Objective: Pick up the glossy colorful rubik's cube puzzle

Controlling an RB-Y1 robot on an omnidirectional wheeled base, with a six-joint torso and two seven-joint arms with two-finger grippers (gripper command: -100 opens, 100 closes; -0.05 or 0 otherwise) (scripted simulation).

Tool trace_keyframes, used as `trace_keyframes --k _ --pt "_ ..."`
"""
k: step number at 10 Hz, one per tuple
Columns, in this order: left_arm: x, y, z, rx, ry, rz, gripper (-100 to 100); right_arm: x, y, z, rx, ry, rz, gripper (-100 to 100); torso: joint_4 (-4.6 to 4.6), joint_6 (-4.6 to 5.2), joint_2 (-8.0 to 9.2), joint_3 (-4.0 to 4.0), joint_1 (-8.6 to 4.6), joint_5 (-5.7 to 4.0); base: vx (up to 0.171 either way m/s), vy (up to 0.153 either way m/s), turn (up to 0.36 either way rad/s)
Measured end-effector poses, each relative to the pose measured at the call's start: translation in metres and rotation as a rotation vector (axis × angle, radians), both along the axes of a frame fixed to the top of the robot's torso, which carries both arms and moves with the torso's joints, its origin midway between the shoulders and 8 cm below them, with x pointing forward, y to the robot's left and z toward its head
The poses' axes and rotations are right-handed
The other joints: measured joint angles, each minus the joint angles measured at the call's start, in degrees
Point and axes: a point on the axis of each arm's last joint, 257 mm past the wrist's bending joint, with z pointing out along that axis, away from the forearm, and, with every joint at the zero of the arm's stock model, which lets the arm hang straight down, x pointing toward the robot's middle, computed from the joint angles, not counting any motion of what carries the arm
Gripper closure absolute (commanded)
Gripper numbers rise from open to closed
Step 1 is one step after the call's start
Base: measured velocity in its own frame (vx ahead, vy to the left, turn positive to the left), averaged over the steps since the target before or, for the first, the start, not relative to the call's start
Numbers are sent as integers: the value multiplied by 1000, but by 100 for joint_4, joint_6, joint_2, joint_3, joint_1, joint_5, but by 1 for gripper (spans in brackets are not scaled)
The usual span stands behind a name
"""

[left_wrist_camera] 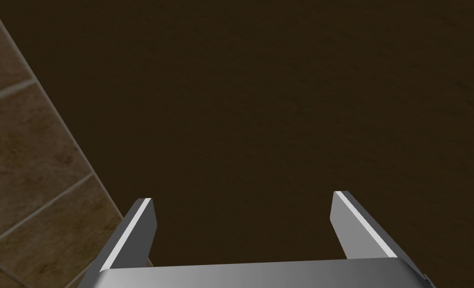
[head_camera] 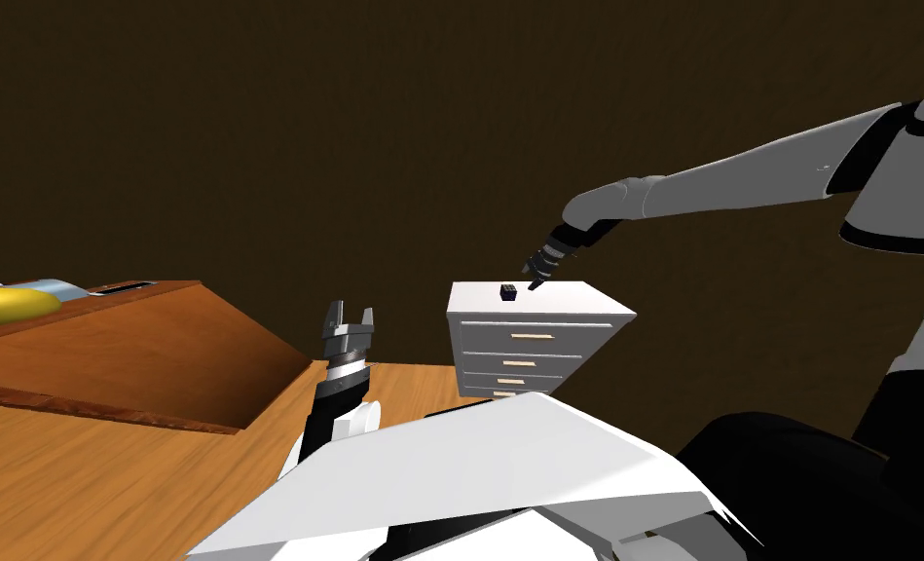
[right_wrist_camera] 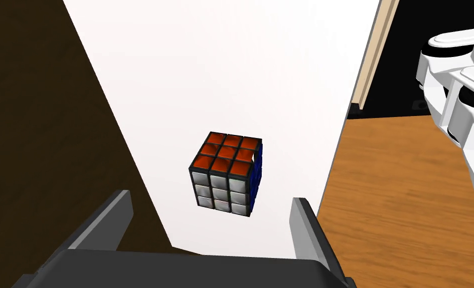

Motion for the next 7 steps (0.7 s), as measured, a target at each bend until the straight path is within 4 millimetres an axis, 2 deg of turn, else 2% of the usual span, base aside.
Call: trace_keyframes --k 7 --pt "0 0 0 0 0 0 0 15 16 -29 -126 87 58 -100 -2 1 -9 -5 1 -1 28 65 -49"
